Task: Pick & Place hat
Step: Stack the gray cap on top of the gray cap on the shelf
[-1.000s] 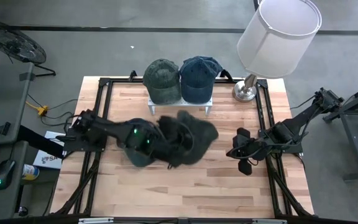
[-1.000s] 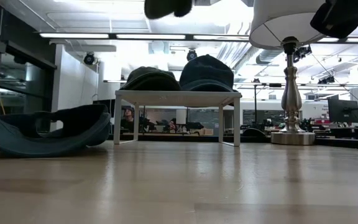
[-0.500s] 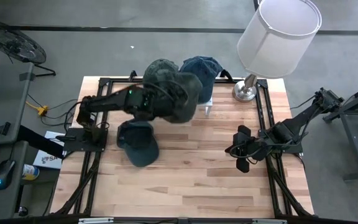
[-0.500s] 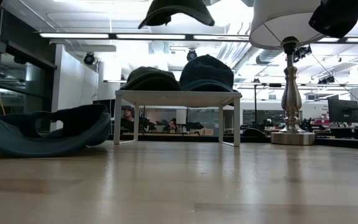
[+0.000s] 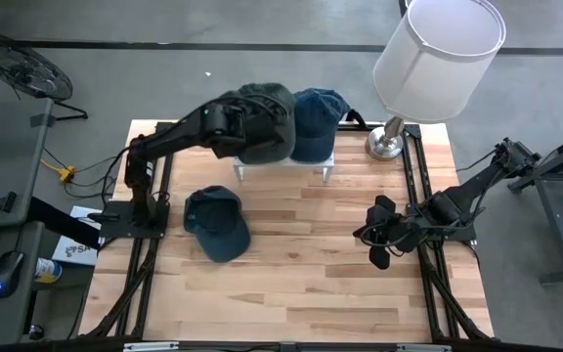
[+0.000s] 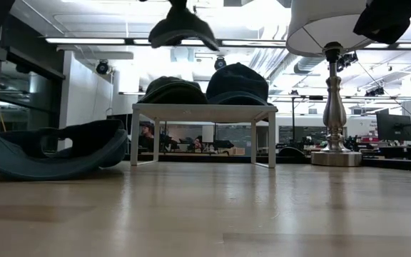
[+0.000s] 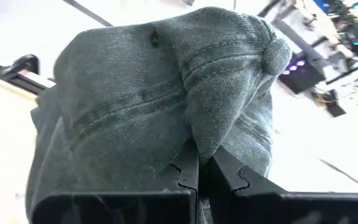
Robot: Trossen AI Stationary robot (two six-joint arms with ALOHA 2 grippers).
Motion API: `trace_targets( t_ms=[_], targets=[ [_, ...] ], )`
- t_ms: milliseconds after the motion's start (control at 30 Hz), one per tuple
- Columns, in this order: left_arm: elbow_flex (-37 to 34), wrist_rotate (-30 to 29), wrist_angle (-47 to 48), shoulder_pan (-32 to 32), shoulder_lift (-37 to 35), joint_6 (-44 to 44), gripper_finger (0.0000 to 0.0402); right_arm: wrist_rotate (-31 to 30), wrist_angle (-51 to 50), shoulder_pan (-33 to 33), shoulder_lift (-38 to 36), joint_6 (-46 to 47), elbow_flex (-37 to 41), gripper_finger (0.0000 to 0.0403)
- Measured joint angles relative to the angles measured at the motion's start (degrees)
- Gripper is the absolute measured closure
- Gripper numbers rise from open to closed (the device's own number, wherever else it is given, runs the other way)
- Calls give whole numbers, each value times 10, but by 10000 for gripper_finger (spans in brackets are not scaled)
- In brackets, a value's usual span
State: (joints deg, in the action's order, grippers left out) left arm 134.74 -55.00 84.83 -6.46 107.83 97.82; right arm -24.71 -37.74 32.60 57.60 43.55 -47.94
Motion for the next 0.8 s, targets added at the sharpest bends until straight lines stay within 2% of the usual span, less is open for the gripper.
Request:
trace_targets(
  t_ms=[500,800],
  targets=[
    [-1,63,36,-71,0,10,398,-9,0,0,0,14,0,403],
    [-49,94,0,-82,0,-5,398,-14,0,0,0,17,0,403]
  ],
)
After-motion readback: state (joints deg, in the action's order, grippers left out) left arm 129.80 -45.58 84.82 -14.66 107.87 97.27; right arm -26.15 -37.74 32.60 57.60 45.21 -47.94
